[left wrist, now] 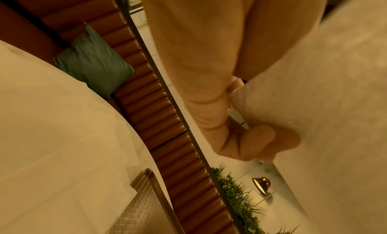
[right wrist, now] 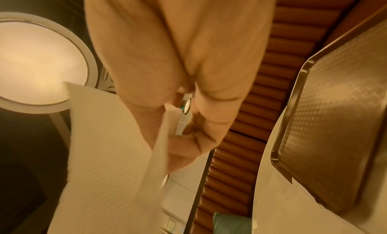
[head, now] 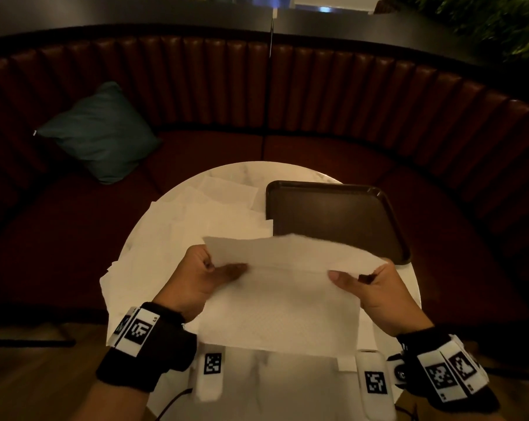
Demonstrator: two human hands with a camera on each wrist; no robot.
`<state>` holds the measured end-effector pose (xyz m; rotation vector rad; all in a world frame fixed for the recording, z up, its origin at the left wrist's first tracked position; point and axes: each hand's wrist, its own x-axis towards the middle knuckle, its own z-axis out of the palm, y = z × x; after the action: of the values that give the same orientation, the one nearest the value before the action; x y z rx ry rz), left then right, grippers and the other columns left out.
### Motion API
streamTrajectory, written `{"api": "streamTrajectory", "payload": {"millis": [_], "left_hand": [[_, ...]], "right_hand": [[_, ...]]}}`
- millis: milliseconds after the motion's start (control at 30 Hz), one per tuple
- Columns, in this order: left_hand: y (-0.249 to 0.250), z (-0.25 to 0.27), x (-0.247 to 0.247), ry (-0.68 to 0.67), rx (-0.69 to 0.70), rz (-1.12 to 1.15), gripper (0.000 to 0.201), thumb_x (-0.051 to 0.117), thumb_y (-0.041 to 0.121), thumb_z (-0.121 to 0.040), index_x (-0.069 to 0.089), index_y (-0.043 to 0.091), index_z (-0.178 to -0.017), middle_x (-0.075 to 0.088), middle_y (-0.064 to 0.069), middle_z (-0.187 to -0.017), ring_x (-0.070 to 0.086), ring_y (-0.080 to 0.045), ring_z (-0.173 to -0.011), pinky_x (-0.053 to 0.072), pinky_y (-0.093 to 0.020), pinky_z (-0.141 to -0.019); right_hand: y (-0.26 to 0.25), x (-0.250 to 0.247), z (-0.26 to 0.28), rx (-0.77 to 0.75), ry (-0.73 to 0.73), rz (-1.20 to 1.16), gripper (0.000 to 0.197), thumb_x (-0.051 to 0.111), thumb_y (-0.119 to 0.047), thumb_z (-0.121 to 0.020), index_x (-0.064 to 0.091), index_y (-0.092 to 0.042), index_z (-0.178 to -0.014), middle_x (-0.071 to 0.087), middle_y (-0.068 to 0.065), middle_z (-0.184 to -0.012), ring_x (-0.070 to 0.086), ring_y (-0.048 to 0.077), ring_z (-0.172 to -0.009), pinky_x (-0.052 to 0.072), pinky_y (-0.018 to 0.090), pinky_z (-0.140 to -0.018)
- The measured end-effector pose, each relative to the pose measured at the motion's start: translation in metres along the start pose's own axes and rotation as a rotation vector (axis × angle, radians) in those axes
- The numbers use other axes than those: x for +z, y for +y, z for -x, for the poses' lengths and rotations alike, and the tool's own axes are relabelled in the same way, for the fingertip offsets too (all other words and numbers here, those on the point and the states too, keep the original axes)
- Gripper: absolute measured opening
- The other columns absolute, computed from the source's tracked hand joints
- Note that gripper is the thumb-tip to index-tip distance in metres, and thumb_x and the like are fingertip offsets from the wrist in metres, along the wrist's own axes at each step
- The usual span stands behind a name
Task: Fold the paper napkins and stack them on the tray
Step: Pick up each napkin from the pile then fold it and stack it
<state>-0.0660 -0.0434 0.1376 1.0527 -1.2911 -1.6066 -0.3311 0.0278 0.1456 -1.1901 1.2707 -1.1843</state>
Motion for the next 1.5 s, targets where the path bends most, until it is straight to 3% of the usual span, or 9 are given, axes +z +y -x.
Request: {"api": "streamTrajectory", "payload": {"millis": [333, 433, 533, 667, 767, 900, 1133, 1267, 1500], "left_hand": [[0.010, 0.001, -0.016, -0.077, -0.023, -0.004, 0.036, 0.060, -0.014, -0.077, 0.067, 0.013, -0.054, 0.073, -0.007, -0.077, 0.069, -0.020, -0.071, 0.055, -0.026, -0.060], [0.008, 0.000, -0.021, -0.035, -0.021, -0.077, 0.036, 0.053, -0.010, -0.077, 0.068, 0.016, -0.056, 0.068, -0.003, -0.069, 0.060, -0.028, -0.067, 0.048, -0.035, -0.065], [0.009, -0.001, -0.021, 0.010, -0.040, -0.079, 0.047, 0.044, -0.015, -0.083, 0.066, 0.017, -0.056, 0.064, -0.002, -0.066, 0.056, -0.024, -0.066, 0.045, -0.028, -0.062], [0.021, -0.002, -0.013, 0.043, -0.049, -0.113, 0.031, 0.037, -0.004, -0.087, 0.062, 0.002, -0.069, 0.048, -0.015, -0.071, 0.044, -0.026, -0.062, 0.038, -0.020, -0.055], [0.021, -0.007, -0.008, 0.046, -0.040, -0.072, 0.029, 0.041, -0.004, -0.090, 0.062, -0.004, -0.071, 0.061, -0.008, -0.070, 0.059, -0.010, -0.062, 0.047, -0.015, -0.058], [0.020, -0.013, 0.000, -0.042, 0.058, -0.417, 0.010, 0.069, 0.000, -0.076, 0.070, 0.010, -0.077, 0.070, -0.003, -0.081, 0.065, -0.014, -0.079, 0.053, -0.021, -0.073], [0.020, -0.019, 0.052, -0.495, 0.069, -0.704, 0.018, 0.065, 0.000, -0.079, 0.073, 0.017, -0.075, 0.068, 0.011, -0.086, 0.064, -0.011, -0.082, 0.051, -0.015, -0.071], [0.015, -0.025, 0.081, -0.673, 0.085, -0.758, 0.015, 0.065, 0.004, -0.080, 0.073, 0.017, -0.076, 0.070, 0.010, -0.083, 0.065, -0.012, -0.078, 0.055, -0.021, -0.072], [-0.017, -0.062, 0.118, -0.474, 0.168, -0.763, 0.024, 0.065, 0.008, -0.082, 0.069, 0.032, -0.085, 0.068, 0.022, -0.081, 0.064, -0.012, -0.080, 0.051, -0.016, -0.071]], "right_hand": [[0.003, -0.015, 0.005, -0.078, -0.134, 0.032, 0.030, 0.083, -0.042, -0.060, 0.077, -0.016, -0.074, 0.073, 0.014, -0.087, 0.069, 0.033, -0.084, 0.058, 0.036, -0.074], [-0.002, -0.018, 0.007, -0.087, -0.178, 0.090, 0.009, 0.074, -0.007, -0.074, 0.078, -0.015, -0.075, 0.073, 0.015, -0.085, 0.069, 0.034, -0.084, 0.057, 0.042, -0.077], [-0.004, -0.022, 0.006, -0.101, -0.164, 0.144, 0.047, 0.055, 0.023, -0.076, 0.078, -0.017, -0.072, 0.071, 0.013, -0.083, 0.065, 0.037, -0.084, 0.051, 0.050, -0.078], [-0.006, -0.021, 0.004, -0.113, -0.135, 0.104, 0.015, 0.064, -0.017, -0.067, 0.077, -0.015, -0.073, 0.069, 0.008, -0.082, 0.064, 0.031, -0.083, 0.050, 0.038, -0.072], [-0.001, -0.022, 0.005, -0.083, -0.071, 0.092, 0.033, 0.077, -0.042, -0.065, 0.074, -0.009, -0.068, 0.067, 0.007, -0.073, 0.061, 0.018, -0.070, 0.048, 0.025, -0.061], [0.006, -0.026, 0.015, 0.008, -0.077, 0.169, 0.034, 0.079, -0.030, -0.069, 0.055, -0.006, -0.072, 0.058, 0.001, -0.060, 0.054, 0.012, -0.059, 0.048, 0.022, -0.059], [0.050, 0.008, 0.036, 0.162, -0.258, 0.621, 0.049, 0.063, -0.060, -0.075, 0.051, -0.046, -0.120, 0.060, -0.013, -0.102, 0.058, 0.004, -0.093, 0.048, 0.016, -0.077], [0.080, 0.026, 0.055, 0.037, 0.000, 0.298, 0.023, 0.065, -0.046, -0.080, 0.068, -0.027, -0.091, 0.067, -0.009, -0.087, 0.060, 0.003, -0.080, 0.047, 0.027, -0.070], [0.107, -0.027, 0.067, 0.215, 0.241, 0.096, 0.059, 0.058, -0.055, -0.082, 0.060, 0.003, -0.076, 0.059, 0.007, -0.071, 0.054, 0.016, -0.066, 0.043, 0.031, -0.060]]}}
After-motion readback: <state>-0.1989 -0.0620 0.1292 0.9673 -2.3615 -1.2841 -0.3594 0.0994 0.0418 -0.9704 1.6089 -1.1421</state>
